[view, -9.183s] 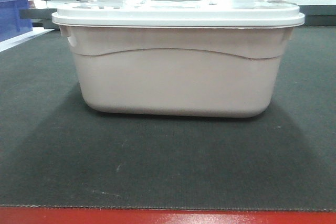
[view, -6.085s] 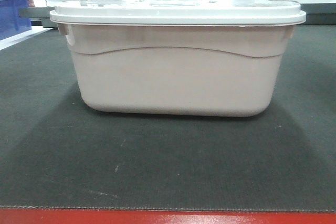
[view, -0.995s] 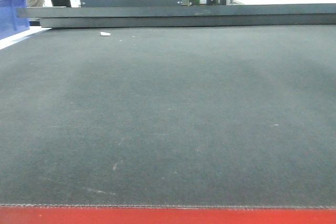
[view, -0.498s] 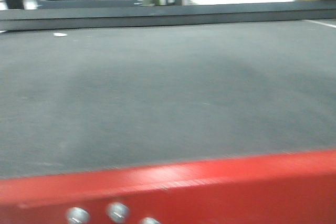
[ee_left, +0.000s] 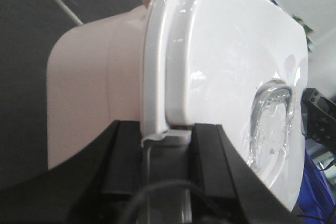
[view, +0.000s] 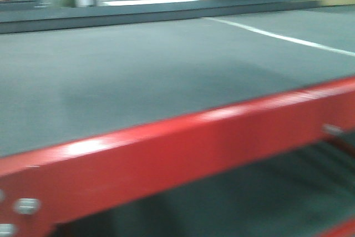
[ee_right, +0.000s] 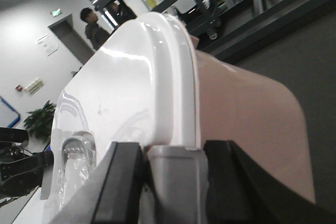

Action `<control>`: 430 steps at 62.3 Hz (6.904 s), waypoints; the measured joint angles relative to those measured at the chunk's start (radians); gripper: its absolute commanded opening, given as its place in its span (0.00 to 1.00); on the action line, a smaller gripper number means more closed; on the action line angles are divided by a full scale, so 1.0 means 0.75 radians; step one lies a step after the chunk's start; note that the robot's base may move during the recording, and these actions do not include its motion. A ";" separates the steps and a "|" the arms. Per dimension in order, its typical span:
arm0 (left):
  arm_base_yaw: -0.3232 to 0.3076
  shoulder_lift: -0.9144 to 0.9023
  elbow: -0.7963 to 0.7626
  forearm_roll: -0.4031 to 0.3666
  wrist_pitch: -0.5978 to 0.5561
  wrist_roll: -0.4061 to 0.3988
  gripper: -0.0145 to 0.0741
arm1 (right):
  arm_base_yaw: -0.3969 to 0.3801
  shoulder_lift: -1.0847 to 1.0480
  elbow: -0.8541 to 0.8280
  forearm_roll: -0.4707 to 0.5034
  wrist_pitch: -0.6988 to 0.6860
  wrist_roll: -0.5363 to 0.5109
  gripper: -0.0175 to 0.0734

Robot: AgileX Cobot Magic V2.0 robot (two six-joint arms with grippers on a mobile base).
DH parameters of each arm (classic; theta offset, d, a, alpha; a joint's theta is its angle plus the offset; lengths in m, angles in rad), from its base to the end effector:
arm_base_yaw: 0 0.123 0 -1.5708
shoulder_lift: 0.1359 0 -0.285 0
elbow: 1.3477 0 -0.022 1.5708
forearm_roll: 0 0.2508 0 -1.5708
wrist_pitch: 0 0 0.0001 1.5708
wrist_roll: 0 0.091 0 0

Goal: Grab white bin and place on right shelf
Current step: 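Hold the bin raised while the base drives away from the table, then hold the bin while the base turns toward the blue-crate shelving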

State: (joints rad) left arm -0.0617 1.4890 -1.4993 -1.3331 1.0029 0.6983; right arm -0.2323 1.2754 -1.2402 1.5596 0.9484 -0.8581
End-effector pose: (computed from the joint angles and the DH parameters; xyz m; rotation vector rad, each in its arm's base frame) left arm 0.3081 -0.0938 0.4407 0.3533 1.8529 -1.2233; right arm 0.2671 0.0128 0.4413 -0.0434 1.6546 1.0763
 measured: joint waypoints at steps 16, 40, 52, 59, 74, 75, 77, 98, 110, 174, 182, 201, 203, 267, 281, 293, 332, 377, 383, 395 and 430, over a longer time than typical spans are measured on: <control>0.000 0.000 0.000 0.000 0.000 0.000 0.02 | 0.000 0.000 0.000 0.000 0.000 0.000 0.26; 0.000 0.000 0.000 0.002 0.000 -0.001 0.02 | 0.000 0.000 0.000 0.000 0.000 0.000 0.26; 0.000 0.000 0.000 0.002 0.000 -0.001 0.02 | 0.000 0.000 0.000 0.000 0.000 0.000 0.26; 0.000 0.000 0.000 0.002 0.000 -0.001 0.02 | 0.000 0.000 0.000 0.000 0.000 0.000 0.26; 0.000 0.000 0.000 0.002 0.000 -0.001 0.02 | 0.000 0.000 0.000 0.000 0.000 0.000 0.26; 0.000 0.000 0.000 0.002 0.000 -0.001 0.02 | 0.000 0.000 0.000 0.000 0.000 0.000 0.26; 0.000 0.000 0.000 0.002 0.000 -0.001 0.02 | 0.000 0.000 0.000 0.000 0.000 0.000 0.26; 0.000 0.000 0.000 0.002 0.000 -0.001 0.02 | 0.000 0.000 0.000 0.000 0.000 0.000 0.26; 0.000 0.000 0.000 0.003 0.000 -0.001 0.02 | 0.000 0.000 0.000 0.000 0.000 0.000 0.26; 0.000 0.000 0.000 0.005 0.000 -0.001 0.02 | 0.000 0.000 0.000 0.000 0.000 0.000 0.26; 0.000 0.000 0.000 0.005 0.000 -0.001 0.02 | 0.000 0.000 0.000 0.000 0.000 0.000 0.26; 0.000 0.000 0.000 0.005 0.000 -0.001 0.02 | 0.000 0.000 0.000 0.000 0.000 0.000 0.26; 0.000 0.000 0.000 0.005 0.000 -0.001 0.02 | 0.000 0.000 0.000 0.000 0.000 0.000 0.26; 0.000 0.000 0.000 0.008 0.000 -0.001 0.02 | 0.000 0.000 0.000 0.002 0.000 0.000 0.26; 0.000 0.000 0.000 0.008 0.000 -0.001 0.02 | 0.000 0.000 0.000 0.001 0.000 0.000 0.26; 0.000 0.000 0.000 0.008 0.000 -0.001 0.02 | 0.000 0.000 0.000 0.001 0.000 0.000 0.26; 0.000 0.000 0.000 0.008 0.000 -0.001 0.02 | 0.000 0.000 0.000 0.001 0.000 0.000 0.26; 0.000 0.000 0.000 0.008 0.000 -0.001 0.02 | 0.000 0.000 0.000 0.003 0.000 0.000 0.26; 0.000 0.000 0.000 0.008 0.000 -0.001 0.02 | 0.000 0.000 0.000 0.003 0.000 0.000 0.26; 0.000 0.000 0.000 0.008 0.000 -0.001 0.02 | 0.000 0.000 0.000 0.003 0.000 0.000 0.26; 0.000 0.000 0.000 0.008 0.000 -0.001 0.02 | 0.000 0.000 0.000 0.003 0.000 0.000 0.26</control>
State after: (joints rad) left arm -0.0617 1.4890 -1.4993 -1.3269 1.0029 0.6977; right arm -0.2323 1.2754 -1.2402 1.5619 0.9484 -0.8581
